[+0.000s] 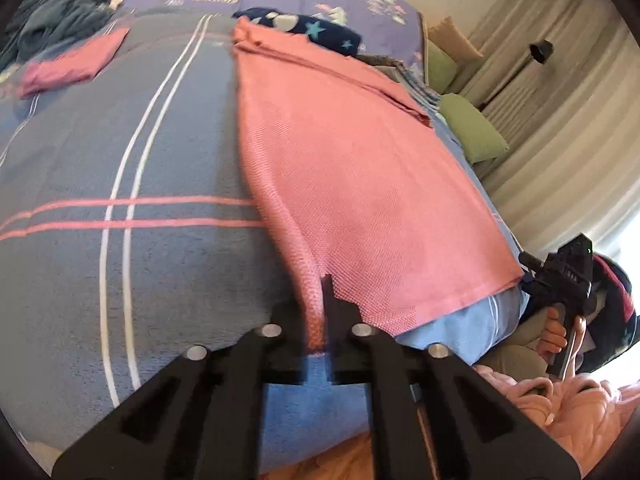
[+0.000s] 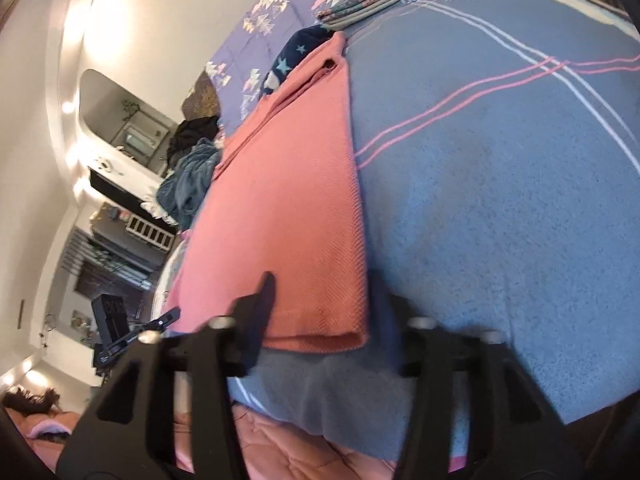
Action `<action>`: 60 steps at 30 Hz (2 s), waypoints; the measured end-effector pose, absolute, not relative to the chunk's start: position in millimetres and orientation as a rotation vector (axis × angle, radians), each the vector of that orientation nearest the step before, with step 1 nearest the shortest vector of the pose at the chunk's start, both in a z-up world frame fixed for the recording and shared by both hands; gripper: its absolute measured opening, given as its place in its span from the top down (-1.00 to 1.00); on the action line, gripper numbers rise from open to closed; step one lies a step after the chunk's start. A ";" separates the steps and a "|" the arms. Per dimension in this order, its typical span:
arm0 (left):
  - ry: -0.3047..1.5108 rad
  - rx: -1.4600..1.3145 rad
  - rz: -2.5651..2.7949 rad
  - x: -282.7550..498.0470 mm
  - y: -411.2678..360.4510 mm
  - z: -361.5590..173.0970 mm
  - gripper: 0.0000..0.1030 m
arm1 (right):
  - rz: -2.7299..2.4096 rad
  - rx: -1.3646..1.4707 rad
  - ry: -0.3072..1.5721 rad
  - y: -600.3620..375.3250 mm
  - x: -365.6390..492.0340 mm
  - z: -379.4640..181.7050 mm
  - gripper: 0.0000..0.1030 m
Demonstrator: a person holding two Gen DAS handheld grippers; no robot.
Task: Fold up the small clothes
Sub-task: 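Lift the hem with both grippers and fold it toward the collar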
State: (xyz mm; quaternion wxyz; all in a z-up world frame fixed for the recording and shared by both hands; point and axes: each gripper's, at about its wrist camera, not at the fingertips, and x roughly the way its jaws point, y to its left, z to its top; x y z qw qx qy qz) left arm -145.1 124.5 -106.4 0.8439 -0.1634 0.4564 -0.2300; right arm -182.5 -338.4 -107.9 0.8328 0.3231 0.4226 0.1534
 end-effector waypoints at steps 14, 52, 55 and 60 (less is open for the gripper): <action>0.703 -0.381 -0.529 -142.4 137.0 -34.2 0.91 | 0.427 0.724 0.678 -347.6 -174.7 -50.0 0.91; 0.638 -0.352 -0.462 154.8 120.9 41.0 0.91 | 0.257 0.448 0.617 -329.3 142.1 19.8 0.91; 0.686 -0.337 -0.425 198.2 114.2 22.1 0.91 | 0.206 0.444 0.665 -328.8 183.2 1.0 0.91; 0.834 -0.361 -0.375 276.4 110.0 -34.9 0.88 | 0.093 0.446 0.838 -328.5 259.3 -58.7 0.87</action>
